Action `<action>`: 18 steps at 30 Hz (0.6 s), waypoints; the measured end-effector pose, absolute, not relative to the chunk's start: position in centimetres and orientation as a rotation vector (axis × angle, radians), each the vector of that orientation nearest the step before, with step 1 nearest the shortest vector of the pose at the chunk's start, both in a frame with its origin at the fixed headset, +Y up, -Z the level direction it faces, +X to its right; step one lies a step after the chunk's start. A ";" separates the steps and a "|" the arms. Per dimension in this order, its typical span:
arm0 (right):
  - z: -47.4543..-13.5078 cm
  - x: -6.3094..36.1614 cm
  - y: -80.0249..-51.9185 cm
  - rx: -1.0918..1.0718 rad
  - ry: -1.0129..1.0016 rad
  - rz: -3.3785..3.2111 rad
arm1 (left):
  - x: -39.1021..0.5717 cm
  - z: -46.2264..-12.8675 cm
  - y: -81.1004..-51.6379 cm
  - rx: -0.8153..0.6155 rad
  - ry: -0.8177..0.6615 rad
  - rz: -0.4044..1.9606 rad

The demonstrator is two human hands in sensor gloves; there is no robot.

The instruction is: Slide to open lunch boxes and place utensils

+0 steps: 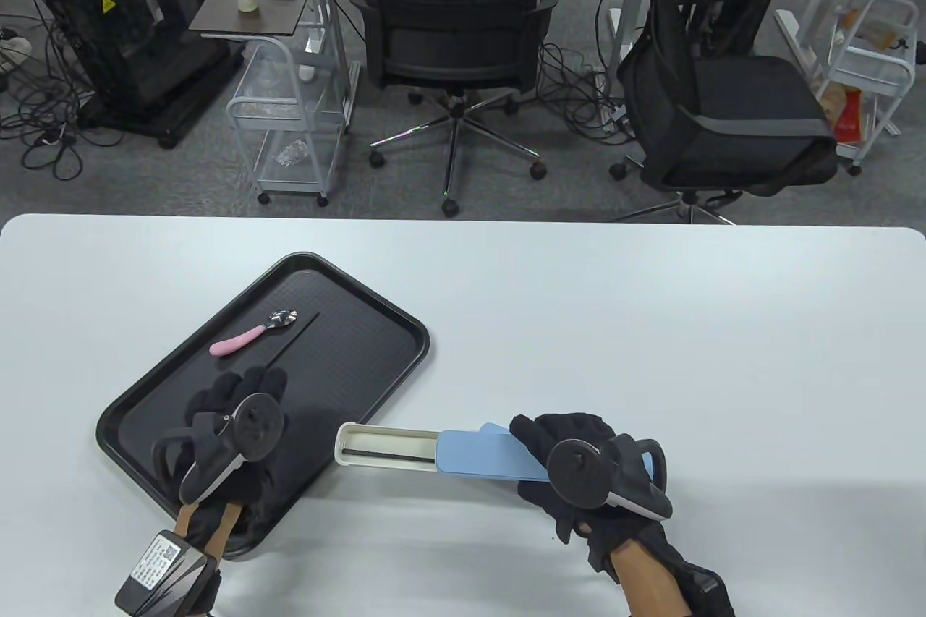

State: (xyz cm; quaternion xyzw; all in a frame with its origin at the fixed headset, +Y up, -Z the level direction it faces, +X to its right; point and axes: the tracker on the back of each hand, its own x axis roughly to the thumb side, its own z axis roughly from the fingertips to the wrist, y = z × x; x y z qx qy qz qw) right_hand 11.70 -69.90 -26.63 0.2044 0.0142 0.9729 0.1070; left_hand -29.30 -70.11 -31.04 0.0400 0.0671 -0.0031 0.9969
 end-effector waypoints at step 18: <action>-26.8 12.0 -69.9 0.587 0.054 2.870 | -33.8 -36.4 -74.5 -0.287 0.560 -0.237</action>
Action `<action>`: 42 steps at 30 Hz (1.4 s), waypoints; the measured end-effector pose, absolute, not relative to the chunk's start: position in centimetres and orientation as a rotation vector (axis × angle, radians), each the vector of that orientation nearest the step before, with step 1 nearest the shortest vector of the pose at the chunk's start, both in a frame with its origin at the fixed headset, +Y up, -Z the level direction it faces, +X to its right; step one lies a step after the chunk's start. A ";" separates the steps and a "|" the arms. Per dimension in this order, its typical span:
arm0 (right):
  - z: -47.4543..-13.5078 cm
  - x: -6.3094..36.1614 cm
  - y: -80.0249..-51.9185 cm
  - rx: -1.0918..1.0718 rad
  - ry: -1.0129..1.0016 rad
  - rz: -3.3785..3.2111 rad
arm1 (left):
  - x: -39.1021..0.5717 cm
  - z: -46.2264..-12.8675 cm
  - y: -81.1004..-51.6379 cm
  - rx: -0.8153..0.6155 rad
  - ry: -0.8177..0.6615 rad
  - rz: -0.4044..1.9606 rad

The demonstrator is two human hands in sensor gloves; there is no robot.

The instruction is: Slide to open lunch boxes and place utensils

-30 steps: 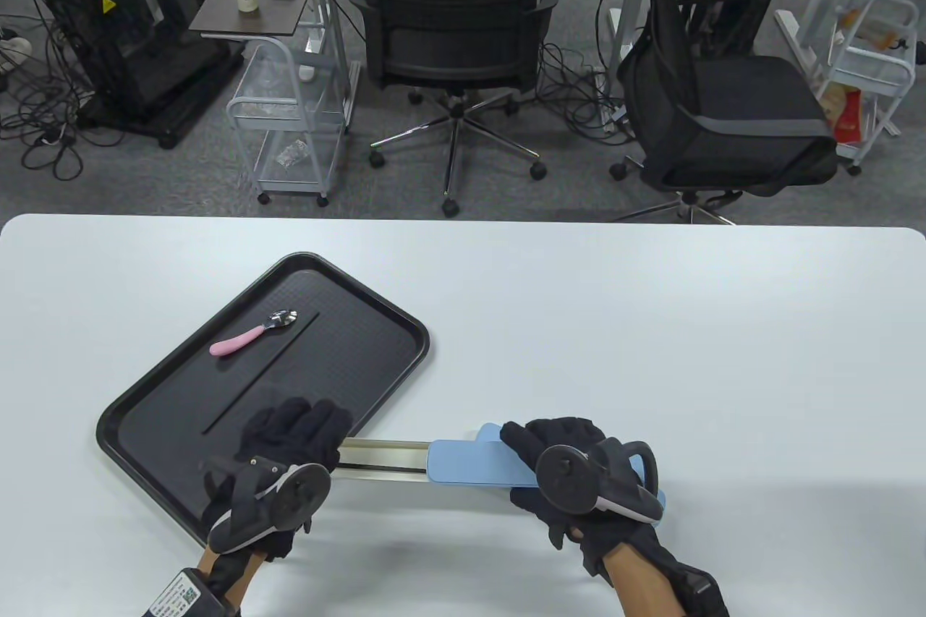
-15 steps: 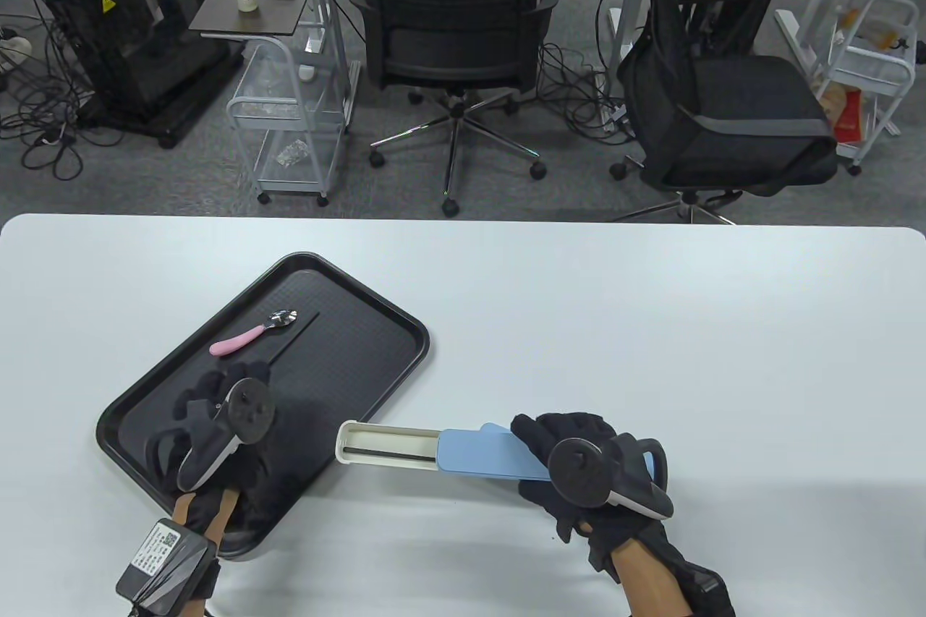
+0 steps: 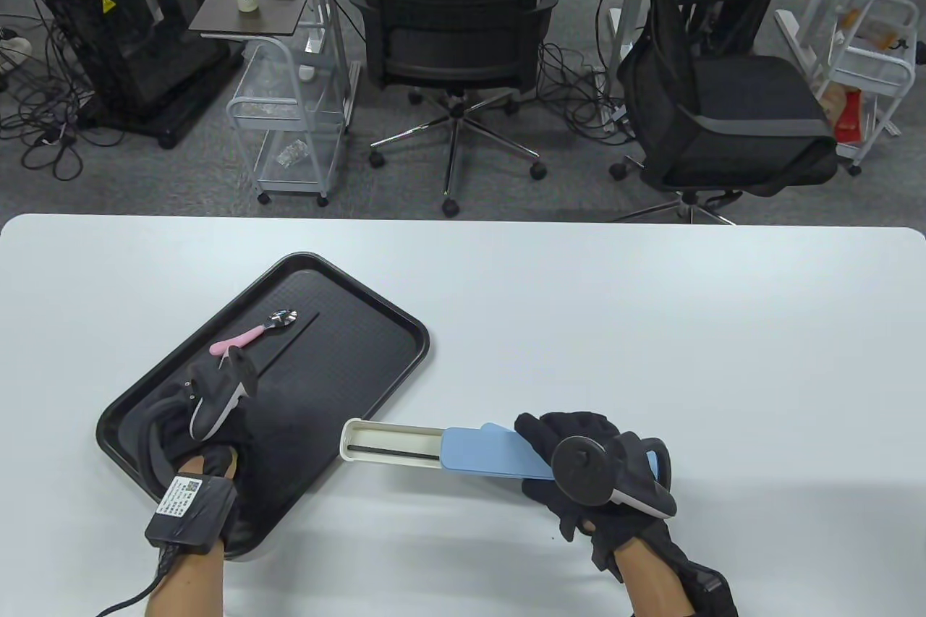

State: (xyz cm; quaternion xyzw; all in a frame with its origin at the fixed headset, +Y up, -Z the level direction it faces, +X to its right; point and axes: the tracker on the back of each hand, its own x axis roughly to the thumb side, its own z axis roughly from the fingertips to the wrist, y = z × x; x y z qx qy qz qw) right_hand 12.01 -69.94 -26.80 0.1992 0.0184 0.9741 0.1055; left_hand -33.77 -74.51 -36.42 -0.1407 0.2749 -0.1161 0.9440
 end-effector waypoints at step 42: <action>-26.9 12.2 -70.1 0.574 0.077 2.877 | -33.2 -37.1 -76.8 -0.349 0.535 -0.415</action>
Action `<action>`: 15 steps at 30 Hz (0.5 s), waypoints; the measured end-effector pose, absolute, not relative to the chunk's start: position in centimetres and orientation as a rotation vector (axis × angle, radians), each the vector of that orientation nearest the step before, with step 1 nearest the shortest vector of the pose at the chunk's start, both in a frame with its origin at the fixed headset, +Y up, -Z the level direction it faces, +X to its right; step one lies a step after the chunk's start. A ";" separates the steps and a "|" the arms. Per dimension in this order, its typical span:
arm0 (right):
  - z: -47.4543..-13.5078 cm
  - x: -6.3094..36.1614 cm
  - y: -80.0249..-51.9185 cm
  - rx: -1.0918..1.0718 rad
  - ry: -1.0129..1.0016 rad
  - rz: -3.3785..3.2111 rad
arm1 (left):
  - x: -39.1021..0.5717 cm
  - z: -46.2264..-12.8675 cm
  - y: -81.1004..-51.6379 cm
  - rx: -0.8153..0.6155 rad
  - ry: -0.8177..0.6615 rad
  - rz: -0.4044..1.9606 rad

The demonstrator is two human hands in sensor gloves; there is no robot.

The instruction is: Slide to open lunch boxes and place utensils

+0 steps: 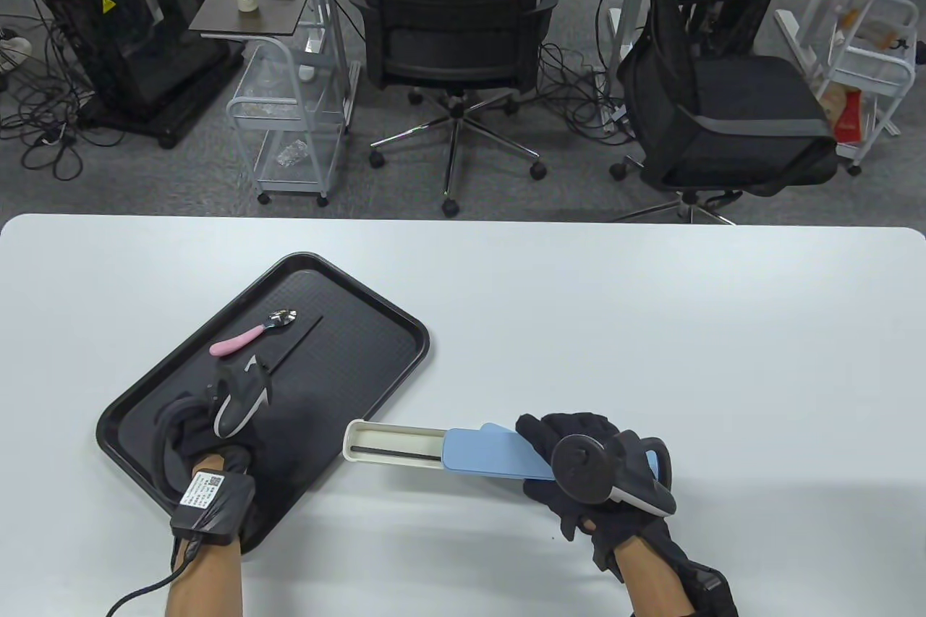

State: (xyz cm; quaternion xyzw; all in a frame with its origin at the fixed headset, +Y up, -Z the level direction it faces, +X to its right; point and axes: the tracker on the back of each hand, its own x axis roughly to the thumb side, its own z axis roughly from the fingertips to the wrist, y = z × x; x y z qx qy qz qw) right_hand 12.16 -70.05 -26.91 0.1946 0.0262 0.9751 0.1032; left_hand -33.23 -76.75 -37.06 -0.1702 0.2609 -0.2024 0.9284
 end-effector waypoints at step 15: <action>-27.1 12.4 -70.2 0.560 0.086 2.884 | -32.8 -31.4 -70.5 0.029 0.243 0.127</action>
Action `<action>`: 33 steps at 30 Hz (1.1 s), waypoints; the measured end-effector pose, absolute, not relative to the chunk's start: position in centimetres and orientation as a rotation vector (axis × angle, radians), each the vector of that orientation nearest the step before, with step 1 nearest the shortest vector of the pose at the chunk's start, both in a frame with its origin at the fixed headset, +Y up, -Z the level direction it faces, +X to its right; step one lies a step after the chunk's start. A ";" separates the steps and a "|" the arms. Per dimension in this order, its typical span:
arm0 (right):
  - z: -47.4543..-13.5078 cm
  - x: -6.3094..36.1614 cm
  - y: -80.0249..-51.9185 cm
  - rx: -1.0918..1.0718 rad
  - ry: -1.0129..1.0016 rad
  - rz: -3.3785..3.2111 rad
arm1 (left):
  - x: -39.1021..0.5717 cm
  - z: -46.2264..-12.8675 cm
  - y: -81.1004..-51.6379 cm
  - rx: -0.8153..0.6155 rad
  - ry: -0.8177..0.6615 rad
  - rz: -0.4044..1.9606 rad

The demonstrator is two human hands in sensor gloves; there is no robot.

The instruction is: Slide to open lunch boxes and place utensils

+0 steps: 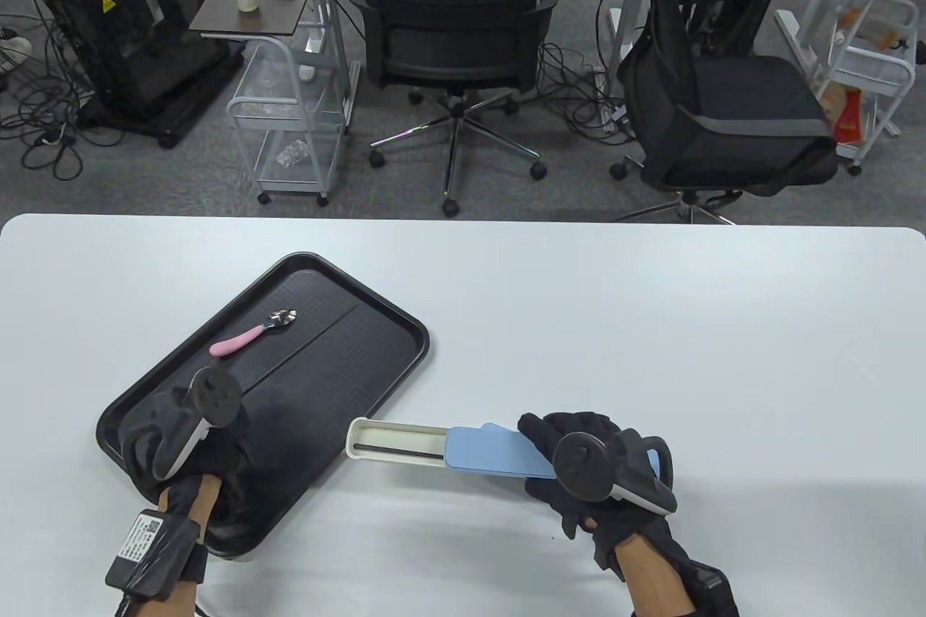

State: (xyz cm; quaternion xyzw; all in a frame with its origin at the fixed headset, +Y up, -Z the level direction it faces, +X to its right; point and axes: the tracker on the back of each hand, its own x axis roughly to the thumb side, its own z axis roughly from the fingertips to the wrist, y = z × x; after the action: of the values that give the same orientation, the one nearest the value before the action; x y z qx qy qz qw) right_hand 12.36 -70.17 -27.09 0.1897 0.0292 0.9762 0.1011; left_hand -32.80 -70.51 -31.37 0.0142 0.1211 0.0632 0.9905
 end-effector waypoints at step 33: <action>-27.4 13.1 -70.6 0.523 0.078 2.879 | -28.6 -27.9 -68.7 0.097 -0.156 0.131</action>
State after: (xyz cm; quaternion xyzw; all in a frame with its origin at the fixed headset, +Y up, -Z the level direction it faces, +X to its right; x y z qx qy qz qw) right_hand 13.14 -70.56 -27.39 0.1776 0.0265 0.9779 0.1070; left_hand -28.61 -68.68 -27.89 0.0483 -0.0781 0.0653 0.9936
